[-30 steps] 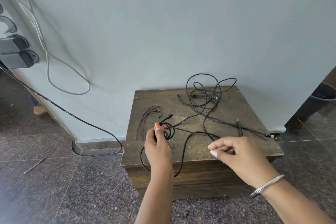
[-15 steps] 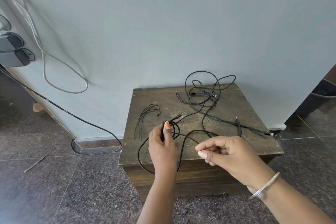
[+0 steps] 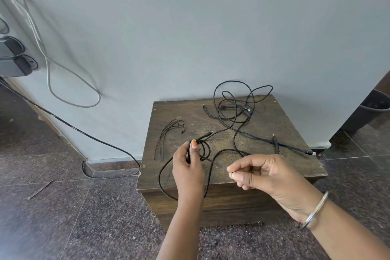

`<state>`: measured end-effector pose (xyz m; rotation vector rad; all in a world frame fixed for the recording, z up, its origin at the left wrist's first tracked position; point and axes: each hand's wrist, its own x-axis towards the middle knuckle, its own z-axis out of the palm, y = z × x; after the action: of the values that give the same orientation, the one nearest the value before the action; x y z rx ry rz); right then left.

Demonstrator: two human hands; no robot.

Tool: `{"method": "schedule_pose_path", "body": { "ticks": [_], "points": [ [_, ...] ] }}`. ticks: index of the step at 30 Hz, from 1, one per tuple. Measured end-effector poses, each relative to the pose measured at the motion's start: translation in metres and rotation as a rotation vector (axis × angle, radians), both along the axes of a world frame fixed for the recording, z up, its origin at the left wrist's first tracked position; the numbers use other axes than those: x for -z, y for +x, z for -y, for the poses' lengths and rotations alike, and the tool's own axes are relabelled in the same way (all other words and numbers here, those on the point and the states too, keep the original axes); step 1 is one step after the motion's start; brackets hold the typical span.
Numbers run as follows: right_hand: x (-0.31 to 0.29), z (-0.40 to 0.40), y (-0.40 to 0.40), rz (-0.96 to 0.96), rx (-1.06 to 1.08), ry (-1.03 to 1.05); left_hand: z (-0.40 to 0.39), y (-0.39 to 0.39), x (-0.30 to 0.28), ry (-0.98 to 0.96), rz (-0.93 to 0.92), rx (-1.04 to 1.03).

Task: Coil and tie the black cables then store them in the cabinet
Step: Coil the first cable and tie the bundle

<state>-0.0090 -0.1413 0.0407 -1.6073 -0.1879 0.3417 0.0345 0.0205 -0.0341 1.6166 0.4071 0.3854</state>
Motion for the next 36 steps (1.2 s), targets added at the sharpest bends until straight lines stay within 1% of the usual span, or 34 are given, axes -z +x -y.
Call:
{"method": "schedule_pose_path", "body": {
  "ticks": [2,4,8,10,12,14,16,19,22,24,25,29,31,36],
  "points": [
    [0.001,-0.002,0.001,-0.002,0.004,0.014,0.003,-0.002,-0.002,0.02,0.022,0.046],
    [0.002,-0.003,0.002,-0.012,0.011,0.036,0.005,-0.004,-0.004,0.082,0.043,0.082],
    [0.004,-0.002,0.004,-0.053,0.009,0.115,0.005,-0.005,-0.008,0.221,0.054,0.095],
    [0.005,-0.002,0.005,-0.043,0.024,0.124,0.006,-0.006,-0.01,0.267,0.049,0.1],
    [0.006,0.0,0.009,0.039,0.096,0.06,0.005,-0.007,-0.012,0.323,0.059,0.104],
    [0.007,0.005,0.015,0.18,0.198,-0.092,0.006,-0.009,-0.013,0.377,0.07,0.104],
    [0.007,0.009,0.023,0.28,0.272,-0.207,0.007,-0.01,-0.014,0.439,0.077,0.118],
    [0.009,0.013,0.035,0.393,0.318,-0.33,0.011,-0.013,-0.015,0.558,0.117,0.167],
    [0.011,0.009,0.042,0.445,0.335,-0.404,0.018,-0.018,-0.017,0.641,0.172,0.246],
    [0.014,0.003,0.047,0.429,0.354,-0.364,0.021,-0.021,-0.016,0.702,0.189,0.291],
    [0.015,-0.001,0.049,0.401,0.367,-0.313,0.022,-0.021,-0.015,0.732,0.19,0.307],
    [0.021,-0.018,0.051,0.184,0.417,0.022,0.022,-0.022,-0.013,0.826,0.216,0.325],
    [0.024,-0.023,0.051,0.123,0.416,0.128,0.022,-0.024,-0.014,0.871,0.245,0.334],
    [0.026,-0.027,0.048,0.138,0.392,0.221,0.022,-0.024,-0.015,0.915,0.269,0.367]
  ]
}}
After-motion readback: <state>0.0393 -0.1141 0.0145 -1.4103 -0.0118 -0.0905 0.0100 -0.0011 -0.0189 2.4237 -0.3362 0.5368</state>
